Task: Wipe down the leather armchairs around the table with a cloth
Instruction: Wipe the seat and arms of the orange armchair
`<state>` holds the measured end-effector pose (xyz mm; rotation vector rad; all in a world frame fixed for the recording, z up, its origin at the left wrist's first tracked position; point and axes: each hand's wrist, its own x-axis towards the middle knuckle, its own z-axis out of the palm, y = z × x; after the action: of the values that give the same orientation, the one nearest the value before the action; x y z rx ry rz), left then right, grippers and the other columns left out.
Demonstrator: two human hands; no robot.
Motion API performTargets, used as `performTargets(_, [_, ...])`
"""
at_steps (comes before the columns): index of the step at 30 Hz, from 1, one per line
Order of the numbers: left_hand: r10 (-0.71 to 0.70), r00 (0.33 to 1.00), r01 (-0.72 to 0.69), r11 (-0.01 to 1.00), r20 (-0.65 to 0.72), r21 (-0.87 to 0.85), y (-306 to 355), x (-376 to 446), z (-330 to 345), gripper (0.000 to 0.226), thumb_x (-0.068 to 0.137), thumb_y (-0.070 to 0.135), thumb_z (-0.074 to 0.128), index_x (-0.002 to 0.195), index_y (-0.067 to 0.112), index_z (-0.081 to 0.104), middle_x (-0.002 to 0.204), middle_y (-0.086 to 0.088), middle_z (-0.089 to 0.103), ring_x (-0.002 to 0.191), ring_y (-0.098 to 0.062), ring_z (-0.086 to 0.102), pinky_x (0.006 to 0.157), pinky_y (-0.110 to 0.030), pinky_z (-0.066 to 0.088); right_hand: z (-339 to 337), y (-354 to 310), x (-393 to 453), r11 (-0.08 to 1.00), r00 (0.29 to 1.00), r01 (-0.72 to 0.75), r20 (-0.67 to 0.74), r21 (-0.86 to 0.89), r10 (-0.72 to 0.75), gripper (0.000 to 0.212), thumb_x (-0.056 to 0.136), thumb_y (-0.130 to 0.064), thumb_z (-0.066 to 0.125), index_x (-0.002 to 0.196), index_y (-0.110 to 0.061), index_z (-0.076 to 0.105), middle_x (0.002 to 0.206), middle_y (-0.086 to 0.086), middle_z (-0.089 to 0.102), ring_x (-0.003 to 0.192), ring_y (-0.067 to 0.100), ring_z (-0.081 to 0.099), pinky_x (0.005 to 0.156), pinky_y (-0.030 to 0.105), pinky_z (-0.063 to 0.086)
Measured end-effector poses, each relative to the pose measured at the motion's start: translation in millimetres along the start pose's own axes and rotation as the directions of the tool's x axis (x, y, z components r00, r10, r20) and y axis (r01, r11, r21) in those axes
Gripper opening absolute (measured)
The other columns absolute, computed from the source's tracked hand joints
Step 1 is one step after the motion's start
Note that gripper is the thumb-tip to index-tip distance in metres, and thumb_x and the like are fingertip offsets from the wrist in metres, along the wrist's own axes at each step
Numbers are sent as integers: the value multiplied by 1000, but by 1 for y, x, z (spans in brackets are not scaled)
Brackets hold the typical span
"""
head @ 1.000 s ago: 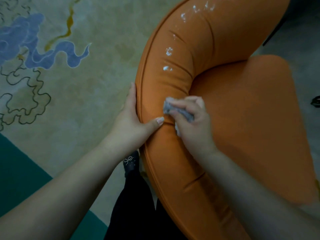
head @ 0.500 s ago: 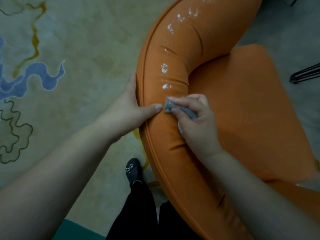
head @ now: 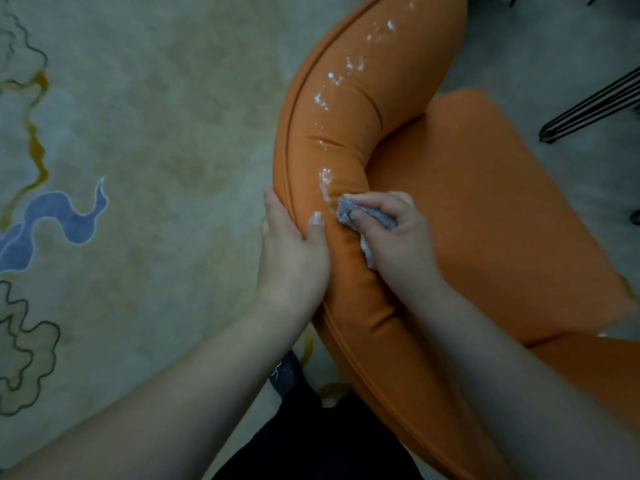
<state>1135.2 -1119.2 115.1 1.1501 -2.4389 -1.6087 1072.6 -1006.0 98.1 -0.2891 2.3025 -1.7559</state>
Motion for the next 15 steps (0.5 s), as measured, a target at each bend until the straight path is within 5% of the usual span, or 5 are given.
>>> performTargets(3, [109, 986, -98, 992, -129, 84, -4, -5, 10, 67, 101, 31, 42, 155, 20, 5, 159, -4, 21, 138, -13, 24, 92, -6, 14, 16, -2, 28, 999, 999, 27, -22, -27, -27, 23, 84, -5, 65, 95, -25, 70, 103, 6, 49, 85, -9, 54, 80, 2, 39])
performTargets(8, [208, 959, -187, 975, -192, 120, -12, -3, 12, 60, 102, 26, 39, 154, 17, 13, 157, -5, 26, 132, -4, 21, 87, 12, 6, 17, 1, 40, 998, 999, 45, -8, -45, -45, 23, 85, -11, 64, 95, -32, 69, 102, 0, 49, 94, -1, 54, 85, 5, 39])
performTargets(15, [225, 950, -201, 971, -216, 130, -14, -2, 13, 62, 95, 31, 33, 153, 15, 20, 153, -6, 32, 132, -5, 25, 90, 11, 8, 17, 1, 24, 968, 968, 235, 112, -87, -225, 23, 81, -11, 67, 99, -24, 71, 97, 2, 43, 93, 4, 51, 86, 8, 39])
